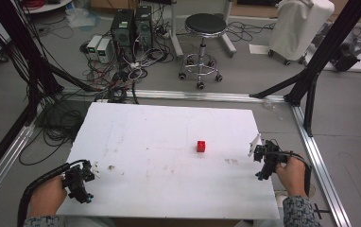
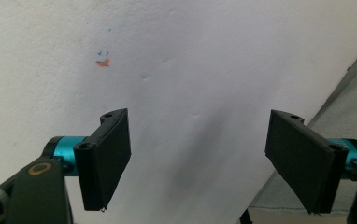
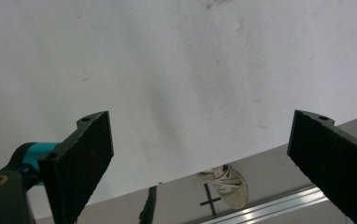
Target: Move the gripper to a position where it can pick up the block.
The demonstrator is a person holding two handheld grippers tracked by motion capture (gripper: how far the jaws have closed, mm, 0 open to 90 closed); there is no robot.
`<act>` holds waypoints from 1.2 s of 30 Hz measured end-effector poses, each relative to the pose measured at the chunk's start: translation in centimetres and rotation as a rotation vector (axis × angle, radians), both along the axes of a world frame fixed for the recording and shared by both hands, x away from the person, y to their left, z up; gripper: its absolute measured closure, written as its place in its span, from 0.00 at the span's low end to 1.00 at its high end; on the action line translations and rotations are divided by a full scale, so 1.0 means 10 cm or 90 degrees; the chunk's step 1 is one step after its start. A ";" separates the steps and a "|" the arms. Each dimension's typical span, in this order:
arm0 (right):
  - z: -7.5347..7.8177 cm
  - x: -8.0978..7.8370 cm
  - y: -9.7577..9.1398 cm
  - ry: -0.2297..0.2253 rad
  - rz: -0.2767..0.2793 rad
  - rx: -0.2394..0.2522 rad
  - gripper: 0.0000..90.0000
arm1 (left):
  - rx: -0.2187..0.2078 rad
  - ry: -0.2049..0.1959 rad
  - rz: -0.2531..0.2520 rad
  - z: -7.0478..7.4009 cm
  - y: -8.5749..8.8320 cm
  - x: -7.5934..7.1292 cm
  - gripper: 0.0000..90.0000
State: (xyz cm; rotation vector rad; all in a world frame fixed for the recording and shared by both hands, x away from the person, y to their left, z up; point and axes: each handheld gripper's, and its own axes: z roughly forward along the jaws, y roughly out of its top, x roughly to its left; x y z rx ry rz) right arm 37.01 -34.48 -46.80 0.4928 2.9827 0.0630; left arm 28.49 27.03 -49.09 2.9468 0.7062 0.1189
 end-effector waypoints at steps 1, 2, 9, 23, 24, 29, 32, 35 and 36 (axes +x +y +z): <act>0.04 0.09 0.00 0.005 0.004 -0.002 0.07 | -0.001 -0.001 -0.002 0.00 0.00 0.00 0.25; 0.06 0.14 0.00 0.004 0.009 -0.006 0.07 | -0.002 -0.002 -0.002 0.00 0.00 0.00 0.25; 0.21 0.42 0.02 -0.001 0.015 -0.009 0.07 | -0.005 -0.003 -0.003 0.01 0.00 0.00 0.25; 0.54 0.78 0.33 -0.041 0.039 0.014 0.07 | -0.008 -0.004 -0.002 0.01 0.00 0.02 0.25; 0.54 0.78 0.33 -0.041 0.039 0.014 0.07 | -0.009 -0.004 -0.001 0.01 0.00 0.02 0.25; 0.64 0.89 0.55 -0.039 0.067 0.010 0.07 | -0.009 -0.006 -0.002 0.02 0.00 0.02 0.25; 0.66 0.93 0.66 -0.037 0.087 0.011 0.07 | -0.014 -0.006 0.001 0.02 0.00 0.02 0.25; 0.66 0.95 0.73 -0.033 0.097 0.010 0.07 | -0.014 -0.006 0.001 0.02 0.00 0.02 0.25; 0.66 0.97 0.81 -0.031 0.105 0.010 0.07 | -0.014 -0.006 0.001 0.02 0.00 0.02 0.25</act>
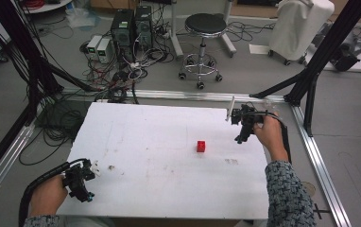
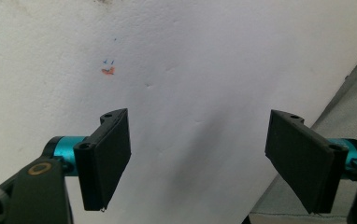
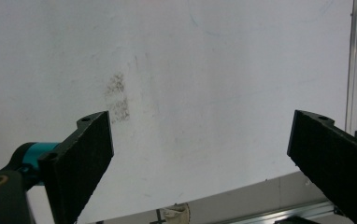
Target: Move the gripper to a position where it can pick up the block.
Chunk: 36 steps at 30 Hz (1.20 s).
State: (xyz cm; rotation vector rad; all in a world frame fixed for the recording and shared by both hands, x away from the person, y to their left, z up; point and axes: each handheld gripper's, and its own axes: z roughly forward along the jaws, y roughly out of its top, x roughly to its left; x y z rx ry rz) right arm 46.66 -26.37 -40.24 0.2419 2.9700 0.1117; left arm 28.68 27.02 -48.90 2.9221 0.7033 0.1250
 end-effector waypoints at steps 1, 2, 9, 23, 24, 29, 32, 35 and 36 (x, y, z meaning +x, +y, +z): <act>0.00 0.00 0.00 0.000 0.000 0.000 0.07 | 0.000 0.001 -0.002 0.00 0.00 0.00 0.25; -0.01 0.01 0.04 0.001 0.005 -0.001 0.07 | 0.001 0.001 -0.002 0.01 0.00 0.00 0.25; -0.09 0.05 0.27 0.023 0.046 0.004 0.07 | -0.003 0.002 -0.001 0.00 0.01 0.01 0.25; -0.41 0.10 0.78 0.068 0.102 0.007 0.07 | -0.009 0.002 0.000 0.00 0.02 0.01 0.25; -0.44 0.11 0.81 0.070 0.106 0.007 0.07 | -0.008 0.000 0.001 0.00 0.02 0.01 0.25; -0.54 0.13 0.92 0.075 0.112 0.003 0.07 | -0.010 -0.001 0.007 0.00 0.04 0.01 0.25; -0.60 0.13 0.97 0.075 0.119 -0.005 0.07 | -0.010 -0.001 0.006 0.00 0.04 0.02 0.25; -0.64 0.14 1.01 0.073 0.121 -0.004 0.07 | -0.011 -0.003 0.006 0.00 0.03 0.01 0.25; -0.64 0.14 1.01 0.073 0.121 -0.004 0.07 | -0.011 -0.003 0.006 0.00 0.03 0.01 0.25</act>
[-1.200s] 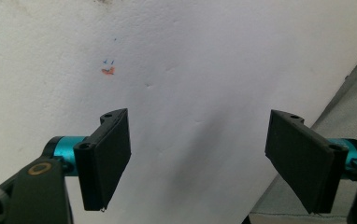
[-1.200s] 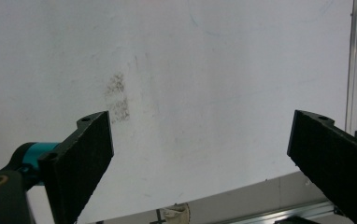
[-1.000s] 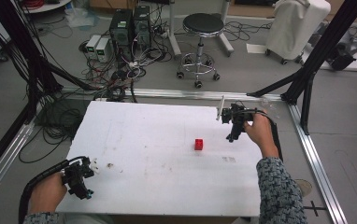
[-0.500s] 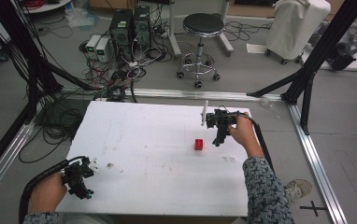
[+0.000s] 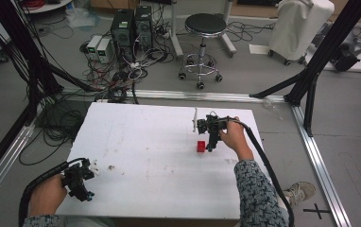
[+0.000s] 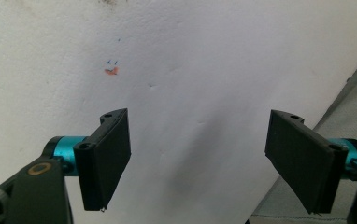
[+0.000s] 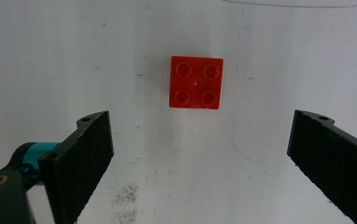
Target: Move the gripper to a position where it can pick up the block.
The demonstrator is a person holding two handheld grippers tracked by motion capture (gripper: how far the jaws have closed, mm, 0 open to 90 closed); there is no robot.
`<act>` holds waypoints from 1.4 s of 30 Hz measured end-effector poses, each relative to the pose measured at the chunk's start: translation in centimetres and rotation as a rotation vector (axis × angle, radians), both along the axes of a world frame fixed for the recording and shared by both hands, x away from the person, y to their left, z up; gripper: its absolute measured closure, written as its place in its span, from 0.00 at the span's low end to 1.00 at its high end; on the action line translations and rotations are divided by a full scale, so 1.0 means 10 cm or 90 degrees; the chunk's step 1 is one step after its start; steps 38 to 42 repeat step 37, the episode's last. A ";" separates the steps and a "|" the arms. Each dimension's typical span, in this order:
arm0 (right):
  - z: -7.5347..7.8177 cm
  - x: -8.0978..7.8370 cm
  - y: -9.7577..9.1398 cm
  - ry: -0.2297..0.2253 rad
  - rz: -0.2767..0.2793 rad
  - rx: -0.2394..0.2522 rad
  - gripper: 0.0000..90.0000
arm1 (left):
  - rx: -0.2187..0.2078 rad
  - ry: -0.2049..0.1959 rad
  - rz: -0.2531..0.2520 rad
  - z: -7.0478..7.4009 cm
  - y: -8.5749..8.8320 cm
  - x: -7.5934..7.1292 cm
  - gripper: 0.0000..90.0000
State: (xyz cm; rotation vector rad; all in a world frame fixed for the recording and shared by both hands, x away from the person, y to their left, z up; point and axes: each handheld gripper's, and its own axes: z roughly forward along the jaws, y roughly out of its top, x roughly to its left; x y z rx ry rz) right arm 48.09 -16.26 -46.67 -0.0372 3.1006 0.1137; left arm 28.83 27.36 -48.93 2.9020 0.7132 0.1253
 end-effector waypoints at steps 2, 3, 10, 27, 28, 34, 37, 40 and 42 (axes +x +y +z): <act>-0.04 0.00 0.03 0.000 0.002 0.005 0.07 | 0.000 0.001 0.000 0.00 0.00 0.00 0.25; -0.06 0.01 0.05 0.002 0.004 0.005 0.07 | -0.001 0.002 0.000 0.00 0.00 0.00 0.25; -0.20 0.01 0.14 0.013 0.019 -0.008 0.07 | -0.002 0.004 0.001 0.00 0.00 0.00 0.25; -0.47 0.03 0.22 0.020 0.004 -0.040 0.07 | -0.006 0.003 0.002 -0.01 0.00 0.00 0.25; -0.47 0.02 0.22 0.023 -0.008 -0.047 0.07 | -0.005 0.004 0.004 -0.01 0.00 0.00 0.25; -0.48 0.01 0.23 0.027 -0.009 -0.050 0.07 | -0.005 0.004 0.000 0.00 0.01 0.01 0.25; -0.47 0.01 0.23 0.026 -0.008 -0.051 0.07 | -0.004 0.005 -0.001 -0.01 0.00 0.01 0.25; -0.47 0.01 0.23 0.026 -0.008 -0.051 0.07 | -0.004 0.005 -0.001 -0.01 0.00 0.01 0.25; -0.47 0.01 0.23 0.026 -0.008 -0.051 0.07 | -0.004 0.005 -0.001 -0.01 0.00 0.01 0.25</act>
